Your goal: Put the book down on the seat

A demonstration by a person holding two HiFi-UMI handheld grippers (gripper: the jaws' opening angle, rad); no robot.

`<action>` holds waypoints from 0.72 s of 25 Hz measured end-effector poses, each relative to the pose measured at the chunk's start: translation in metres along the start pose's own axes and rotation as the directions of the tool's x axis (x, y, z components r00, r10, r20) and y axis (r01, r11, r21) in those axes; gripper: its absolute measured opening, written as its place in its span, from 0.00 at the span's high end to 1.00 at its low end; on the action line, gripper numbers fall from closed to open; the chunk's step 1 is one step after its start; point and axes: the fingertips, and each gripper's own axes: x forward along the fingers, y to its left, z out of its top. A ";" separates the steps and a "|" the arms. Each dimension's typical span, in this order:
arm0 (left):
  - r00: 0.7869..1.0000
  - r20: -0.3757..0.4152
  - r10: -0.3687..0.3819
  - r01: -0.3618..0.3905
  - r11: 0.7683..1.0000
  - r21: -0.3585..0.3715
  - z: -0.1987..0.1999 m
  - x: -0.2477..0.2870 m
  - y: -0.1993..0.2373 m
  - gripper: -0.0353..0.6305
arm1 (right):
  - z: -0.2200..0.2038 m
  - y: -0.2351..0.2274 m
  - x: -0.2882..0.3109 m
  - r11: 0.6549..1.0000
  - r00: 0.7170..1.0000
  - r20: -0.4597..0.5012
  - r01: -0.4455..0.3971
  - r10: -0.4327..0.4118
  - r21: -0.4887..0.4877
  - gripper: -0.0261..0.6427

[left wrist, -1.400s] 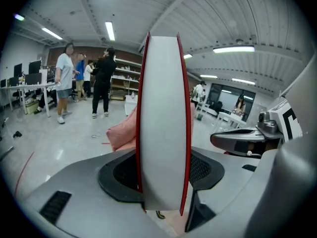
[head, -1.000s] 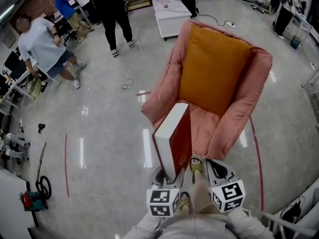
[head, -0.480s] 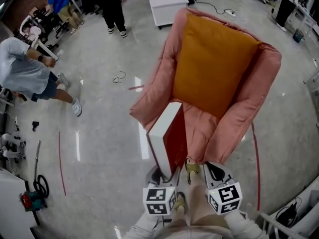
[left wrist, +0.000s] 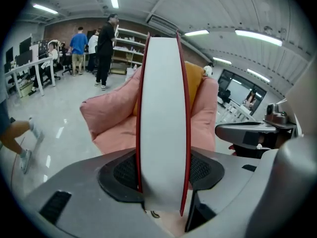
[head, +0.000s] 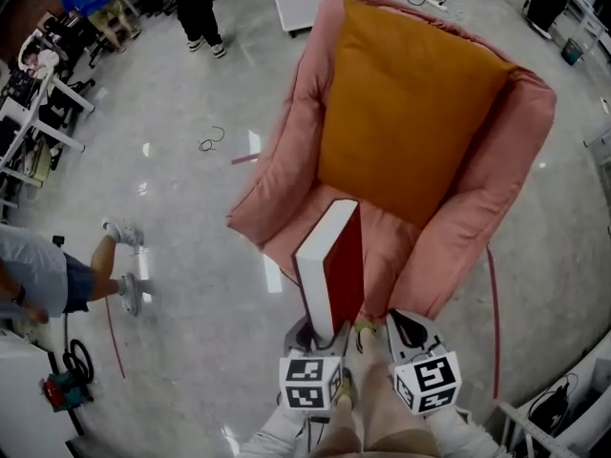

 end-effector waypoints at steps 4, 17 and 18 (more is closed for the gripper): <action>0.999 -0.031 -0.012 0.013 1.000 0.005 -0.002 0.029 0.004 0.57 | -0.007 -0.011 0.019 1.000 1.000 -0.024 0.003 -0.003 0.009 0.95; 0.987 -0.158 -0.036 0.030 0.999 -0.038 -0.033 0.105 0.015 0.57 | -0.017 -0.037 0.056 0.999 0.998 -0.061 0.014 -0.011 0.051 0.95; 0.985 -0.166 -0.038 0.032 0.999 -0.039 -0.036 0.109 0.017 0.57 | -0.018 -0.038 0.057 0.998 0.998 -0.063 0.016 -0.013 0.054 0.95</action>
